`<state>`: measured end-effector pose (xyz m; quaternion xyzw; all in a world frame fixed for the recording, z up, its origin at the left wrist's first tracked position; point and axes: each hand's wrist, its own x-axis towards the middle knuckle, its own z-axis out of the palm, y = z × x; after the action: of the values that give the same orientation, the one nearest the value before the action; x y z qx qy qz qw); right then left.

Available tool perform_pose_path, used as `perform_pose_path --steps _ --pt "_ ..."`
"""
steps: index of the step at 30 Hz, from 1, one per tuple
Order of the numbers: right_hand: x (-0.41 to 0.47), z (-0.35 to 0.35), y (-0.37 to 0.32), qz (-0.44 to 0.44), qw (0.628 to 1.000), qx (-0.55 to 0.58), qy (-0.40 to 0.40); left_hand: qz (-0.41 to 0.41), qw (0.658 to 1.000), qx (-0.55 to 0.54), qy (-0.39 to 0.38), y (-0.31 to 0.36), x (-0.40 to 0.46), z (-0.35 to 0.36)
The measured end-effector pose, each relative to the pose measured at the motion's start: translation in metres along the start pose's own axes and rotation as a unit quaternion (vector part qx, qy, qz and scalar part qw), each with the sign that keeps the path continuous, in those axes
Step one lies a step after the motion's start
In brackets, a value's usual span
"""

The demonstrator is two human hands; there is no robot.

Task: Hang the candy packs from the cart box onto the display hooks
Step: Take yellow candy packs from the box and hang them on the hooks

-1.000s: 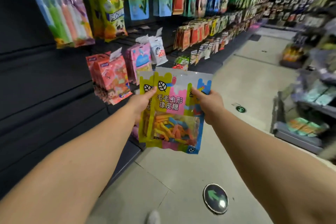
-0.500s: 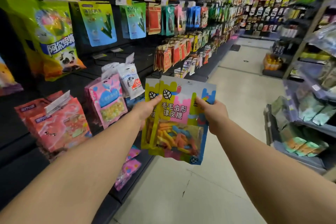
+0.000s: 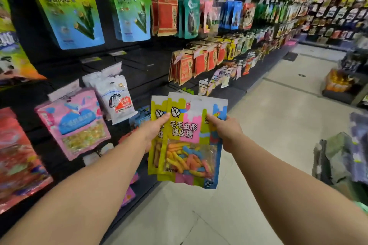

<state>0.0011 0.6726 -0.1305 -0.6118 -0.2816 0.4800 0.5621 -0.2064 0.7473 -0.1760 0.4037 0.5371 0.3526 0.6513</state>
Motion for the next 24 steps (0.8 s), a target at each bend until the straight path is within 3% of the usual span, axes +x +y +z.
perform_pose_path --steps 5,11,24 --pt "0.072 0.004 -0.012 -0.004 0.996 -0.048 -0.077 -0.006 0.994 -0.041 0.105 -0.005 0.037 0.004" --pt "0.137 0.072 -0.005 -0.001 0.982 -0.106 -0.157 0.012 0.969 -0.051 0.242 0.023 0.044 -0.026" --pt "0.265 0.163 -0.02 0.021 0.968 -0.092 -0.233 0.024 0.919 -0.055 0.39 0.045 0.143 -0.104"
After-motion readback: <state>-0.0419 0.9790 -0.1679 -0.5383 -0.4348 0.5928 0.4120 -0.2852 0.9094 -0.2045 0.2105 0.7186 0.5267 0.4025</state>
